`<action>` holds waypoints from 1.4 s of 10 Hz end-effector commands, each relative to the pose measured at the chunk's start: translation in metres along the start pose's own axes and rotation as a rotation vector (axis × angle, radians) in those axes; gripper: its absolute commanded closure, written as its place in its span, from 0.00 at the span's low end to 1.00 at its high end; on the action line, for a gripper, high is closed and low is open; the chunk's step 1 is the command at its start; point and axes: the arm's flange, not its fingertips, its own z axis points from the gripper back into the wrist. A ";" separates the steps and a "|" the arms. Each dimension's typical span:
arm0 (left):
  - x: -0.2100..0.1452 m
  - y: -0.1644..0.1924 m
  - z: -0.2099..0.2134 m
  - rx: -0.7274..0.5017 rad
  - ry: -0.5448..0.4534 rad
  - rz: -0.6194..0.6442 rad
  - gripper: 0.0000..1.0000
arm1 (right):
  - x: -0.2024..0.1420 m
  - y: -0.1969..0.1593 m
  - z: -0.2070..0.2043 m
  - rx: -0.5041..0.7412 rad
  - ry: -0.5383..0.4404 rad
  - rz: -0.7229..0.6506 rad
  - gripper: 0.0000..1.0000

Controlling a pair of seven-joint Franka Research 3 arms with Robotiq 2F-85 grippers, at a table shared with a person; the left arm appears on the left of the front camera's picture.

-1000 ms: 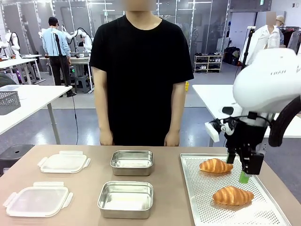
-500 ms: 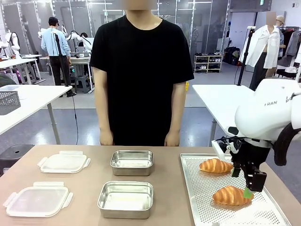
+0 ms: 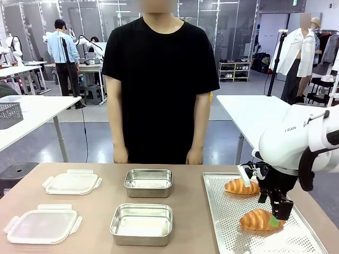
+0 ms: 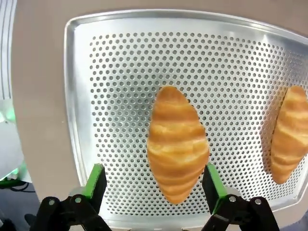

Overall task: Place the bread into the airtight container.
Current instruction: Pick up a Butter Roll and place it into an empty Airtight Container.

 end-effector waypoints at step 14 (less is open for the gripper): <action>0.001 0.000 0.002 0.007 0.001 -0.009 0.00 | -0.006 -0.019 -0.063 -0.041 0.063 0.015 0.30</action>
